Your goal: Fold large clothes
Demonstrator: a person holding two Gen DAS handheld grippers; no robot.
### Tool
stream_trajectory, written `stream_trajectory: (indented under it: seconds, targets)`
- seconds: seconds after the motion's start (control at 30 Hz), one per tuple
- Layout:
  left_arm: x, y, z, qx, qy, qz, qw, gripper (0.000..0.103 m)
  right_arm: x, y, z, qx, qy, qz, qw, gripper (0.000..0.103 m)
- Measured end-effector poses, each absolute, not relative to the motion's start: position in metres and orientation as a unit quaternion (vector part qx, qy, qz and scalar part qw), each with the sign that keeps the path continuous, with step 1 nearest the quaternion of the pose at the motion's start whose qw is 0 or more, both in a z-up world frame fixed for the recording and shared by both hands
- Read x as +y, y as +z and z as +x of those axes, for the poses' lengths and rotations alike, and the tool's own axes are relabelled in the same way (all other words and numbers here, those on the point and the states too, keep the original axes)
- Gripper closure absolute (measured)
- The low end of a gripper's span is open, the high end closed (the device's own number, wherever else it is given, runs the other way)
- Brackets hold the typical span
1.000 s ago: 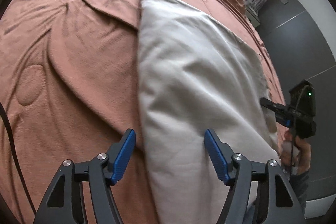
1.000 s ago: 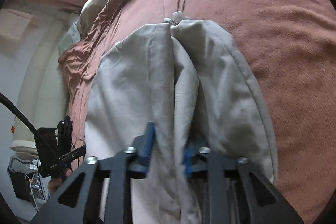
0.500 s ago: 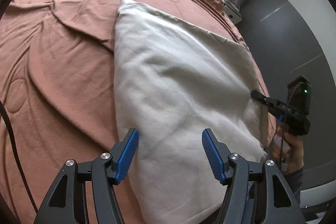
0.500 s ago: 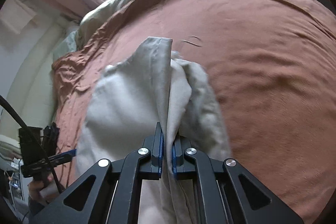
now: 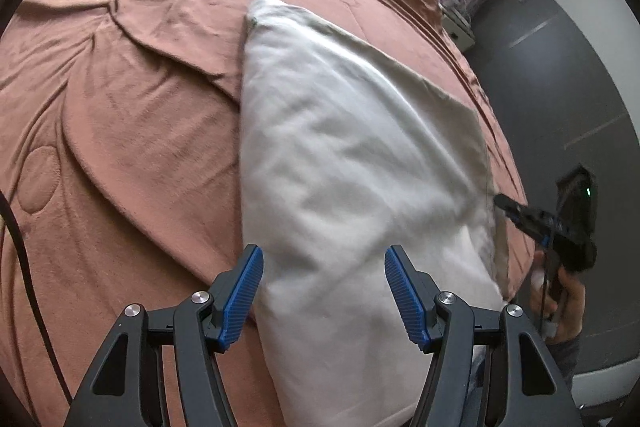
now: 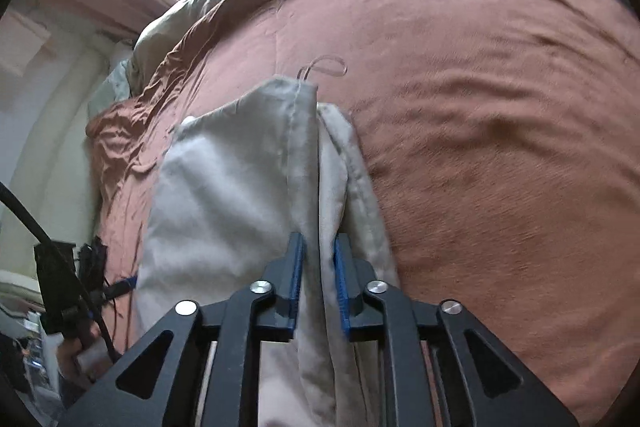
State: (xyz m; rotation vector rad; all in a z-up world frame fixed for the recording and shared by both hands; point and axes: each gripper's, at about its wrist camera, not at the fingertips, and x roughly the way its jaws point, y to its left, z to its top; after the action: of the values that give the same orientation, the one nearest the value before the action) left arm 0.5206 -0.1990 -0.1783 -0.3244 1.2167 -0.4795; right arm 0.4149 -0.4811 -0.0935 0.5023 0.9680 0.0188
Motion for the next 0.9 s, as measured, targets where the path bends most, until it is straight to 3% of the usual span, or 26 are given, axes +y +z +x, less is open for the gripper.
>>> stream_trajectory:
  seconds: [0.03, 0.07, 0.13, 0.67, 0.7, 0.77, 0.9]
  targets:
    - [-0.197, -0.179, 0.522, 0.563, -0.221, -0.154, 0.781, 0.038, -0.486, -0.09, 0.412, 0.454, 0.013, 0.239, 0.858, 0.073]
    - [-0.195, -0.18, 0.524, 0.562, -0.22, -0.157, 0.782, 0.038, -0.49, -0.089, 0.411, 0.449, 0.015, 0.241, 0.86, 0.05]
    - [-0.193, -0.18, 0.529, 0.561, -0.218, -0.163, 0.782, 0.038, -0.498, -0.088, 0.405, 0.438, 0.008, 0.242, 0.866, 0.027]
    - [-0.203, -0.191, 0.589, 0.544, -0.208, -0.152, 0.799, 0.038, -0.508, -0.162, 0.453, 0.462, 0.147, 0.344, 0.804, 0.028]
    - [-0.204, -0.192, 0.594, 0.542, -0.207, -0.15, 0.801, 0.038, -0.51, -0.163, 0.46, 0.463, 0.148, 0.344, 0.803, 0.03]
    - [-0.205, -0.195, 0.6, 0.542, -0.206, -0.149, 0.801, 0.038, -0.517, -0.169, 0.474, 0.468, 0.137, 0.345, 0.802, 0.046]
    - [-0.204, -0.203, 0.613, 0.544, -0.202, -0.149, 0.801, 0.038, -0.525, -0.173, 0.496, 0.467, 0.125, 0.363, 0.797, 0.051]
